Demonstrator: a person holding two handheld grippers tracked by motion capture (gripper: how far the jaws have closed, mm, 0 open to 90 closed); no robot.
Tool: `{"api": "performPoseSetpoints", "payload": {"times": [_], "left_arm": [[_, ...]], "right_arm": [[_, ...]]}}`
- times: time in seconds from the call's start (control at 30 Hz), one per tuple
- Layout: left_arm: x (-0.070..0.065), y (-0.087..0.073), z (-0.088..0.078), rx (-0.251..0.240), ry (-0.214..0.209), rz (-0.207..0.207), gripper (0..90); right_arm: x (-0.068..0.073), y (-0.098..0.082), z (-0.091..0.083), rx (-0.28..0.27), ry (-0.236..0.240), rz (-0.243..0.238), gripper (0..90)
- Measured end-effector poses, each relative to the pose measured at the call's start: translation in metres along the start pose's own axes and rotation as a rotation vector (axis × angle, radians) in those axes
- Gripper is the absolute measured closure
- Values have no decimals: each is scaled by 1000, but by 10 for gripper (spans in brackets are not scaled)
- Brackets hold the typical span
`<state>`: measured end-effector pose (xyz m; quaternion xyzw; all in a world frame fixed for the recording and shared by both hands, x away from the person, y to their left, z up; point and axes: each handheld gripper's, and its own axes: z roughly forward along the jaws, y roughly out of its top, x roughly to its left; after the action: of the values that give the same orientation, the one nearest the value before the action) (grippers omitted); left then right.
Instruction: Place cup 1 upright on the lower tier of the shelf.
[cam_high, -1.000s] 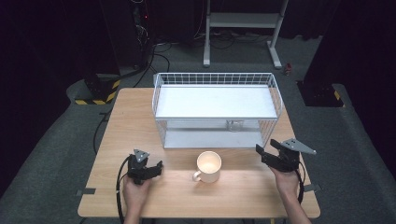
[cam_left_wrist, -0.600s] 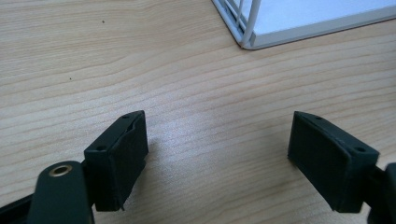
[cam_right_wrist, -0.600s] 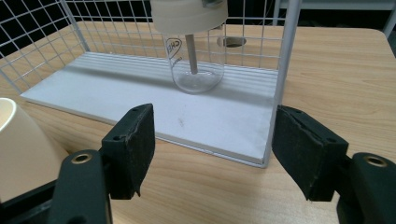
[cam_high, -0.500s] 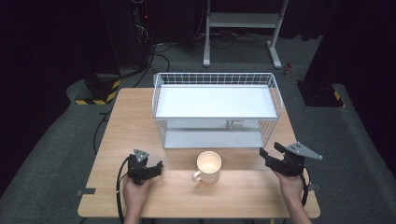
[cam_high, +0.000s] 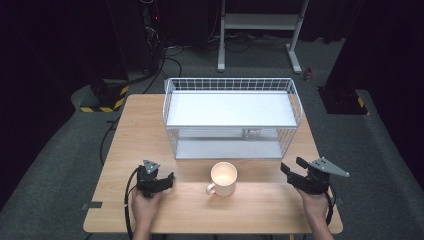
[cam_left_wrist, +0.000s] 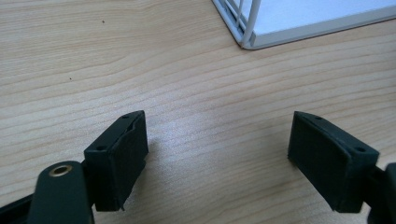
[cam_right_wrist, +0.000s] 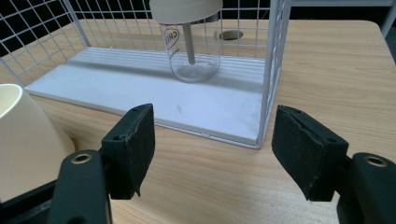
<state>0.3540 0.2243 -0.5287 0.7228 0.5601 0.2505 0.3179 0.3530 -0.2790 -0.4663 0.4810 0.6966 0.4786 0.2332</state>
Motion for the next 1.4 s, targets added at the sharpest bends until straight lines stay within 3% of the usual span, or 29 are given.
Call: {"api": "performPoseSetpoints", "payload": {"times": [0.77, 1.4], "left_arm": [[0, 0, 0, 2, -1, 0, 200], [0, 0, 0, 4, 1, -1, 200]], "right_arm": [[3, -23, 3, 52, -33, -40, 298], [-1, -38, 15, 139, -73, -52, 302]]}}
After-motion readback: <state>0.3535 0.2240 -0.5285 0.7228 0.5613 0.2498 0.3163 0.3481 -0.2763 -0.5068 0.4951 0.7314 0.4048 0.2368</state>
